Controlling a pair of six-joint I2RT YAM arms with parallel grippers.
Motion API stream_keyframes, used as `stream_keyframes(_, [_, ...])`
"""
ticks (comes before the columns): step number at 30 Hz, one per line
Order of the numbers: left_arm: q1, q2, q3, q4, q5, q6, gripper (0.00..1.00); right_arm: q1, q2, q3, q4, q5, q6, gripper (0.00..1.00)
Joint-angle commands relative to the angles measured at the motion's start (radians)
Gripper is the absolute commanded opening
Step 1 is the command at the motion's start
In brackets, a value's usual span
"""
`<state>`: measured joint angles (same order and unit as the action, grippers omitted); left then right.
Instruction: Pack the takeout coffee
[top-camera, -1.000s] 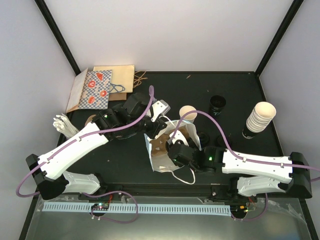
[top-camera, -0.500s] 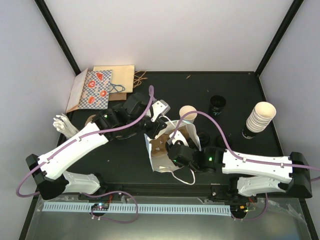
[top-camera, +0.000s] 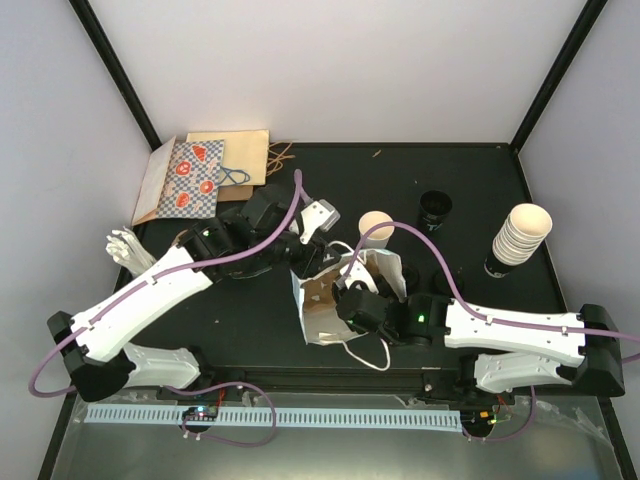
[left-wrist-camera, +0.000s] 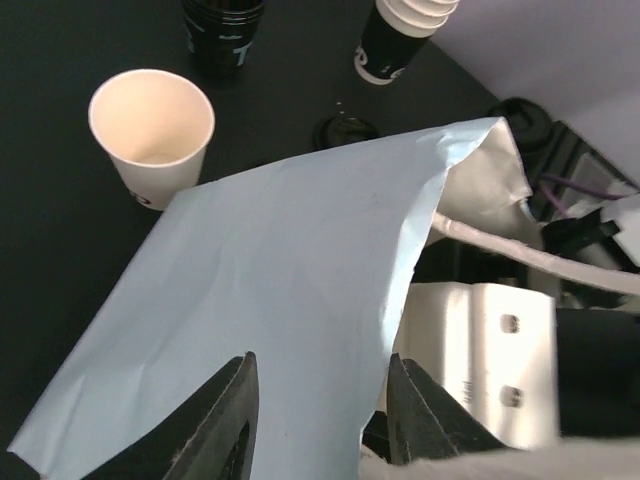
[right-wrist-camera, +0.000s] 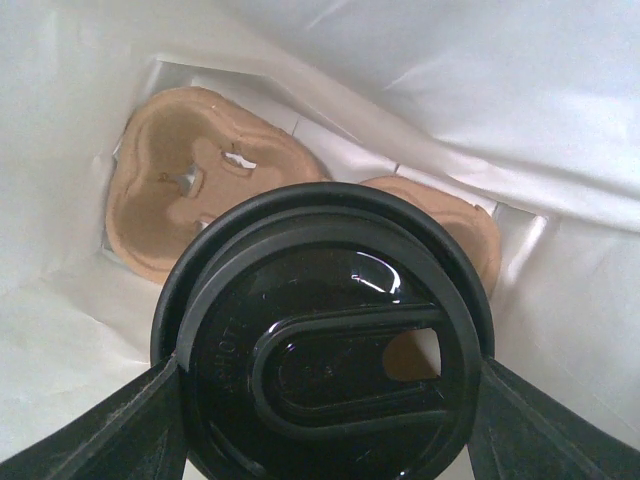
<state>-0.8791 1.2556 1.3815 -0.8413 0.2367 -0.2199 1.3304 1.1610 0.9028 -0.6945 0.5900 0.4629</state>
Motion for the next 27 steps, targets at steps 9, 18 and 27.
stream_keyframes(9, [-0.005,-0.133,0.04,0.01,0.14,-0.038,0.54,0.009,-0.013,-0.012,0.018,0.036,0.027,0.36])
stream_keyframes(18, [0.071,-0.207,0.003,-0.009,-0.075,-0.095,0.98,0.008,-0.025,-0.022,-0.013,-0.001,0.058,0.36])
stream_keyframes(27, [0.341,-0.205,-0.218,0.117,0.059,-0.131,0.99,0.009,-0.046,-0.058,0.02,-0.027,0.017,0.36])
